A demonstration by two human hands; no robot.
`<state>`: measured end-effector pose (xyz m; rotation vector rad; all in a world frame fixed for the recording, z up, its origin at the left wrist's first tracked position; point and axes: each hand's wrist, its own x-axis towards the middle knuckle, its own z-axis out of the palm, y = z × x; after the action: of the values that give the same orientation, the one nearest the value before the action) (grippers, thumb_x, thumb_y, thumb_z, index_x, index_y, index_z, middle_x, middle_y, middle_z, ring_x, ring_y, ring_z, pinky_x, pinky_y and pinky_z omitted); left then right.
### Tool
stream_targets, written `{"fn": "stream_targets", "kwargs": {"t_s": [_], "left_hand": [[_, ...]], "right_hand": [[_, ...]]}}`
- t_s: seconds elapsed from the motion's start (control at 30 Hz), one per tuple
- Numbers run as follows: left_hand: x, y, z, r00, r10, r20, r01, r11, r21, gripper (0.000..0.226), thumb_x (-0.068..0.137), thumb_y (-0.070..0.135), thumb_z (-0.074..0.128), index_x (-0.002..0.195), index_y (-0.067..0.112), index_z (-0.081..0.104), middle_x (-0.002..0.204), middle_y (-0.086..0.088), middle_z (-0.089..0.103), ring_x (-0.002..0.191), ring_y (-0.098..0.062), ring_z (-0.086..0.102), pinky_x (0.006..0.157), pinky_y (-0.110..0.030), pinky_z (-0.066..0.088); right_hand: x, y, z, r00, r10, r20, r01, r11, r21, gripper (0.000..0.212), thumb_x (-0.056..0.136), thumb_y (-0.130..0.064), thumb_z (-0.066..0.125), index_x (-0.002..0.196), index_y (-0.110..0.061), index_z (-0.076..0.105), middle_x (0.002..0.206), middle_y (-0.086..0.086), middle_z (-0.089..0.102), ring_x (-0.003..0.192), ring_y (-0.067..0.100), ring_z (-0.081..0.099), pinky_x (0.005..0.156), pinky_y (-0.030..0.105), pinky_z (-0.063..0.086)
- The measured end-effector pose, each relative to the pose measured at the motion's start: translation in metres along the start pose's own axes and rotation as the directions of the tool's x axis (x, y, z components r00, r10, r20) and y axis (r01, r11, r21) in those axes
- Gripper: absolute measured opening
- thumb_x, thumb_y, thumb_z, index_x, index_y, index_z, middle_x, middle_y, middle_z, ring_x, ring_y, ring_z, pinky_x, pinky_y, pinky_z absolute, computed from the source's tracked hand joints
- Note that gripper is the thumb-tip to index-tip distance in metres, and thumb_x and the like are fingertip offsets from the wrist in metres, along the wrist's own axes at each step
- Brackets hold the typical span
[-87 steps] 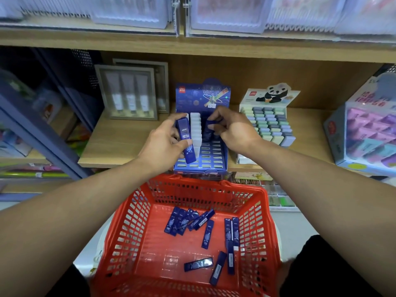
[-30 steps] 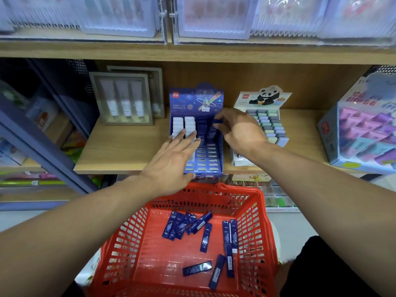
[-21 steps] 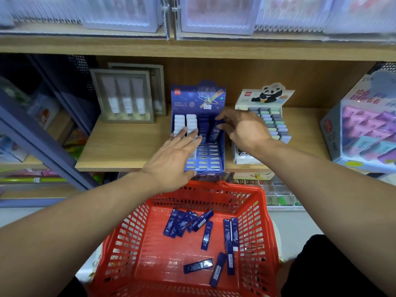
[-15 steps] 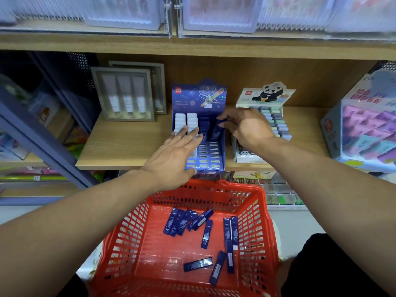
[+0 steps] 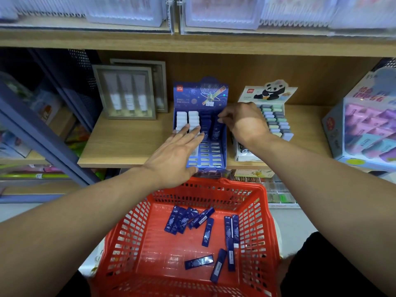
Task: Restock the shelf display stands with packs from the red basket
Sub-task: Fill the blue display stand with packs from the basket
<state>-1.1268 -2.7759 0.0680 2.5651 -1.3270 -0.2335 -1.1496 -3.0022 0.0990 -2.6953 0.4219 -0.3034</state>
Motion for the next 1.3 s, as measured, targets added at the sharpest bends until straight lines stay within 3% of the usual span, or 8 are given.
{"fn": "stream_targets", "kwargs": {"t_s": [0.6, 0.7, 0.8, 0.9, 1.0, 1.07, 1.2, 1.3], "left_hand": [[0.0, -0.001, 0.001, 0.999, 0.003, 0.032, -0.003, 1.0, -0.017, 0.094, 0.093, 0.037, 0.067, 0.161, 0.023, 0.004, 0.168, 0.005, -0.007, 0.153, -0.011, -0.017, 0.126, -0.035, -0.004], [-0.004, 0.002, -0.003, 0.983, 0.091, -0.157, -0.092, 0.996, 0.0, 0.073, 0.089, 0.037, 0.068, 0.154, 0.023, 0.037, 0.162, 0.002, 0.03, 0.153, -0.018, 0.015, 0.124, -0.038, 0.016], [-0.013, 0.013, -0.014, 0.912, 0.199, -0.359, -0.224, 0.974, -0.029, 0.02, 0.086, 0.042, 0.069, 0.099, 0.026, 0.067, 0.096, 0.014, 0.065, 0.096, -0.012, 0.059, 0.087, -0.032, 0.046], [-0.026, 0.021, -0.016, 0.994, 0.081, 0.067, -0.073, 0.991, -0.116, 0.029, 0.086, 0.054, 0.067, 0.077, 0.027, 0.063, 0.07, 0.015, 0.062, 0.069, -0.005, 0.06, 0.064, -0.026, 0.047], [-0.04, 0.005, 0.023, 0.842, -0.06, 0.536, 0.022, 0.997, 0.078, 0.026, 0.088, 0.05, 0.069, 0.08, 0.025, 0.065, 0.073, 0.012, 0.065, 0.076, -0.012, 0.062, 0.062, -0.025, 0.045], [-0.051, -0.009, 0.056, 0.735, -0.127, 0.666, 0.051, 0.99, 0.133, 0.022, 0.089, 0.046, 0.068, 0.099, 0.026, 0.07, 0.093, 0.008, 0.071, 0.093, -0.018, 0.065, 0.077, -0.029, 0.052], [-0.061, -0.033, 0.108, 0.617, -0.267, 0.741, 0.096, 0.959, 0.265, 0.048, 0.095, 0.043, 0.063, 0.135, 0.018, 0.057, 0.134, -0.004, 0.061, 0.127, -0.024, 0.055, 0.1, -0.028, 0.042], [-0.056, -0.037, 0.155, 0.67, -0.276, 0.689, 0.104, 0.954, 0.281, 0.044, 0.095, 0.037, 0.059, 0.133, 0.014, 0.056, 0.135, -0.01, 0.06, 0.126, -0.029, 0.056, 0.101, -0.034, 0.046]], "right_hand": [[0.009, -0.01, 0.0, 0.991, 0.074, 0.114, -0.056, 0.987, -0.15, 0.019, 0.091, -0.018, 0.063, 0.098, -0.03, 0.077, 0.109, -0.001, 0.073, 0.099, 0.026, 0.065, 0.083, 0.031, 0.05], [-0.002, -0.009, -0.002, 0.996, -0.029, 0.085, 0.044, 0.981, -0.189, 0.017, 0.093, -0.031, 0.063, 0.104, -0.036, 0.075, 0.114, -0.008, 0.07, 0.104, 0.022, 0.063, 0.081, 0.029, 0.046], [-0.023, -0.02, -0.022, 0.991, -0.102, 0.09, 0.119, 0.97, -0.212, 0.012, 0.09, -0.032, 0.064, 0.094, -0.035, 0.075, 0.101, -0.01, 0.072, 0.101, 0.017, 0.063, 0.077, 0.029, 0.047], [-0.051, -0.026, -0.045, 0.861, -0.102, 0.499, 0.204, 0.967, -0.155, 0.013, 0.085, -0.022, 0.068, 0.079, -0.029, 0.078, 0.077, -0.011, 0.074, 0.081, 0.009, 0.069, 0.064, 0.024, 0.048], [-0.088, -0.016, -0.016, 0.518, -0.026, 0.855, 0.224, 0.969, -0.107, 0.016, 0.085, -0.018, 0.067, 0.084, -0.027, 0.079, 0.076, -0.008, 0.075, 0.067, 0.01, 0.071, 0.064, 0.032, 0.06], [-0.113, 0.004, 0.031, 0.417, 0.025, 0.909, 0.27, 0.951, -0.15, 0.012, 0.087, -0.022, 0.069, 0.093, -0.024, 0.079, 0.086, -0.006, 0.076, 0.076, 0.015, 0.071, 0.076, 0.037, 0.061], [-0.141, 0.046, 0.117, 0.343, 0.189, 0.92, 0.424, 0.843, -0.331, 0.027, 0.09, -0.028, 0.071, 0.112, -0.013, 0.071, 0.112, 0.003, 0.07, 0.1, 0.025, 0.066, 0.084, 0.03, 0.052], [-0.144, 0.065, 0.168, 0.461, 0.247, 0.852, 0.128, 0.932, -0.34, 0.018, 0.093, -0.024, 0.067, 0.102, -0.008, 0.068, 0.108, 0.009, 0.069, 0.093, 0.025, 0.064, 0.084, 0.032, 0.053]]}}
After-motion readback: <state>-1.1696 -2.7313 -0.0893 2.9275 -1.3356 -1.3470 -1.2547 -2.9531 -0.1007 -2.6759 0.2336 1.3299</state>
